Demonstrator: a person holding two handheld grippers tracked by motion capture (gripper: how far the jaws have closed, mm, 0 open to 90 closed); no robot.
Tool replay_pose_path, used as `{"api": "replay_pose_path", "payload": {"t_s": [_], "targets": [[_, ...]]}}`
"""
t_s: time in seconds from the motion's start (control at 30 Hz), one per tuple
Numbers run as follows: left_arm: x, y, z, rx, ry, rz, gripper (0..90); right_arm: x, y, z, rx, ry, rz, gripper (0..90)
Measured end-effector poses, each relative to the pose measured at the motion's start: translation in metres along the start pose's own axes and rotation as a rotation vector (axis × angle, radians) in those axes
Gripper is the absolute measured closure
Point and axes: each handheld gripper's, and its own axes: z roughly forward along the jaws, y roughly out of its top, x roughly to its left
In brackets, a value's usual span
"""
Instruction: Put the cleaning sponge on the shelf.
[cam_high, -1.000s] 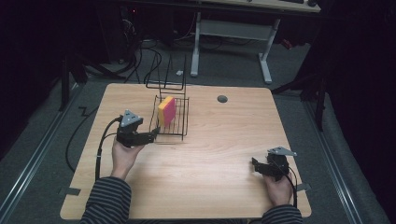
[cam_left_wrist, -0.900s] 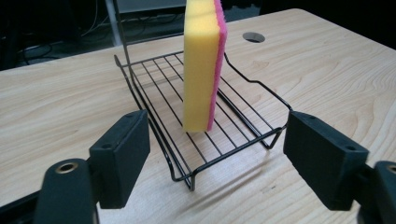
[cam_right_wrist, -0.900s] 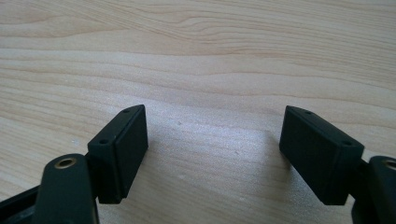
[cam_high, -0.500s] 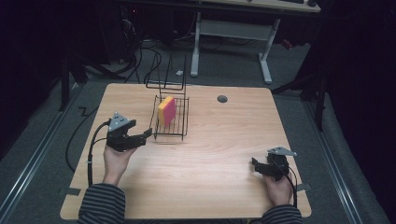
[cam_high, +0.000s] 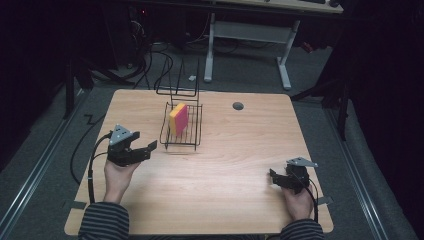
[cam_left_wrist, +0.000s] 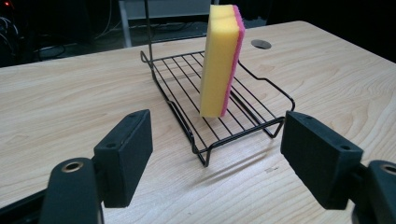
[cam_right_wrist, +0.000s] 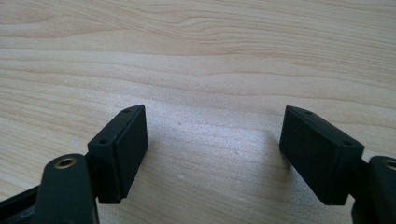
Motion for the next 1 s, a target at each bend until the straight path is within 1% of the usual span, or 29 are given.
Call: {"api": "replay_pose_path", "payload": {"t_s": [0.43,0.53,0.67,0.83,1.0], "targets": [[0.002,-0.008,-0.014,-0.005,0.009,-0.011,25.6,0.0,0.0,0.0,0.0,0.0,0.0,23.8],[0.004,-0.011,-0.017,-0.014,0.0,-0.023,27.5,0.0,0.0,0.0,0.0,0.0,0.0,23.8],[0.005,-0.016,-0.021,-0.022,0.002,-0.037,28.6,0.0,0.0,0.0,0.0,0.0,0.0,23.8],[0.007,-0.02,-0.027,-0.037,-0.001,-0.038,28.7,0.0,0.0,0.0,0.0,0.0,0.0,23.8],[0.008,-0.024,-0.031,-0.041,0.0,-0.046,29.1,0.0,0.0,0.0,0.0,0.0,0.0,23.8]]}}
